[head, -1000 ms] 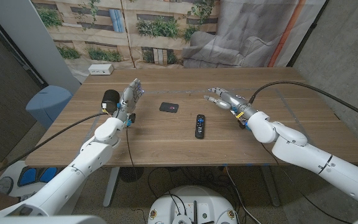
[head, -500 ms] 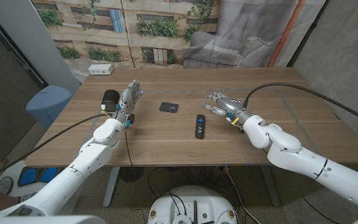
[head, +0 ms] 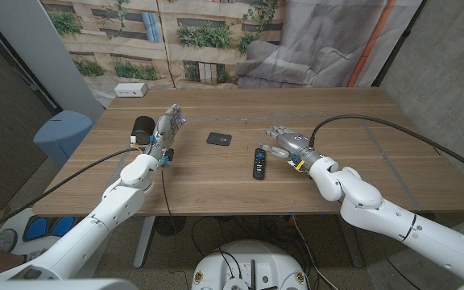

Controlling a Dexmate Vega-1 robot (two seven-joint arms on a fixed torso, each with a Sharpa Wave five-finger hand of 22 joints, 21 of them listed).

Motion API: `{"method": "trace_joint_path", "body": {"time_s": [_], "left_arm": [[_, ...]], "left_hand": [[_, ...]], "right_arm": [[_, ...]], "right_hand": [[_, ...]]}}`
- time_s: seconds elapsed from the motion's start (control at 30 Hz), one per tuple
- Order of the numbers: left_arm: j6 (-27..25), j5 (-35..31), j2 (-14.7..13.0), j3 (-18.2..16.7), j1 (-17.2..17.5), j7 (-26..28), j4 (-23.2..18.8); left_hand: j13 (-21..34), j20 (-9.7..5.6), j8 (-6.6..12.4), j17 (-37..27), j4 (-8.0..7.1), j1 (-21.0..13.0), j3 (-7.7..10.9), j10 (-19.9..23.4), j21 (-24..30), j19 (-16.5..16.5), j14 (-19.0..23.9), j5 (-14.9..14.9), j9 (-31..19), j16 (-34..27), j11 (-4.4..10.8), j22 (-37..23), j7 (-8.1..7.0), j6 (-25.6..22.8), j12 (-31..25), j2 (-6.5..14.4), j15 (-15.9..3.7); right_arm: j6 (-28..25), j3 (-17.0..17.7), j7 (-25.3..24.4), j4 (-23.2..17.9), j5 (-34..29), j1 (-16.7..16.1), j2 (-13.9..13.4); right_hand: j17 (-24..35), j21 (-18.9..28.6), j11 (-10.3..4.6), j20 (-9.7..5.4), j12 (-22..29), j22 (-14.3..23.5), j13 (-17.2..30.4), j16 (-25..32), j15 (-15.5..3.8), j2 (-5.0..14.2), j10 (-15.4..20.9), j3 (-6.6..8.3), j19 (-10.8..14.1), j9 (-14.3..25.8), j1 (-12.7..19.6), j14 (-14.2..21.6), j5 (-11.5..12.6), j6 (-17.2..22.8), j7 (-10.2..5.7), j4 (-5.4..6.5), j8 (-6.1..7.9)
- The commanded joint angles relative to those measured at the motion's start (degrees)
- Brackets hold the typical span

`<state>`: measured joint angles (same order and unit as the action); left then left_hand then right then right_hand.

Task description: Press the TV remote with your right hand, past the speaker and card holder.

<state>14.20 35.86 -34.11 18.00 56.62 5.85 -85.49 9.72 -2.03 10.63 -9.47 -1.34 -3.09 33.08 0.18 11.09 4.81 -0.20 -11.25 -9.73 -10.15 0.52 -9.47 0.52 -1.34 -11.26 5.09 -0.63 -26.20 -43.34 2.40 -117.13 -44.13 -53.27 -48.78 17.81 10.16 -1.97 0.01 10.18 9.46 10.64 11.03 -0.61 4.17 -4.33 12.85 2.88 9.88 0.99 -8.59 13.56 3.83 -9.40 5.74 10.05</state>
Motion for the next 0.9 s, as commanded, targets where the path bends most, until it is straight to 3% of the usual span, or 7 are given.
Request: {"method": "trace_joint_path", "body": {"time_s": [0.03,0.5,0.9], "left_arm": [[-0.6,0.4,0.4,0.4,-1.1,-0.9,1.3],[-1.2,0.7,0.3,0.7,-2.1,-1.7,2.4],[-1.2,0.8,0.2,0.6,-1.6,-1.4,2.4]], "left_hand": [[0.3,-1.76,-0.18,-0.1,0.07,-0.1,0.44,0.5,0.0,0.6,0.3,0.1,-0.2,0.0,0.0,-0.2,-0.16,-0.4,0.2,3.3,-0.05],[0.3,-1.78,-0.2,-0.1,0.14,0.0,0.63,0.5,-0.1,0.7,0.4,0.1,-0.2,0.0,0.06,-0.2,-0.17,-0.4,0.2,3.3,-0.04],[0.3,-1.75,-0.22,-0.2,0.18,0.1,0.79,0.5,-0.1,0.7,0.4,0.1,-0.2,0.0,0.14,-0.3,-0.21,-0.4,0.2,3.3,-0.02]], "right_arm": [[-0.4,-1.1,0.6,1.1,-3.7,-1.1,1.1],[1.4,-1.6,3.7,2.8,-2.5,-1.0,1.6],[2.7,-2.5,4.8,4.8,-1.6,0.3,2.9]], "right_hand": [[0.2,0.5,-0.23,-0.16,0.3,0.3,0.1,0.5,0.25,4.39,-0.8,0.08,-0.2,0.1,-0.8,-0.1,0.2,0.1,-1.35,0.73,0.28],[0.3,0.5,-0.37,-0.34,0.3,0.4,0.1,0.7,0.39,4.63,-1.4,0.12,-0.5,0.1,-1.1,-0.6,0.3,1.2,-2.13,1.91,0.64],[0.4,0.6,-0.13,-0.34,0.4,0.4,0.1,0.7,0.21,4.65,-1.7,0.09,-0.7,0.1,-1.1,-0.9,0.4,1.3,-1.7,2.59,0.56]]}}
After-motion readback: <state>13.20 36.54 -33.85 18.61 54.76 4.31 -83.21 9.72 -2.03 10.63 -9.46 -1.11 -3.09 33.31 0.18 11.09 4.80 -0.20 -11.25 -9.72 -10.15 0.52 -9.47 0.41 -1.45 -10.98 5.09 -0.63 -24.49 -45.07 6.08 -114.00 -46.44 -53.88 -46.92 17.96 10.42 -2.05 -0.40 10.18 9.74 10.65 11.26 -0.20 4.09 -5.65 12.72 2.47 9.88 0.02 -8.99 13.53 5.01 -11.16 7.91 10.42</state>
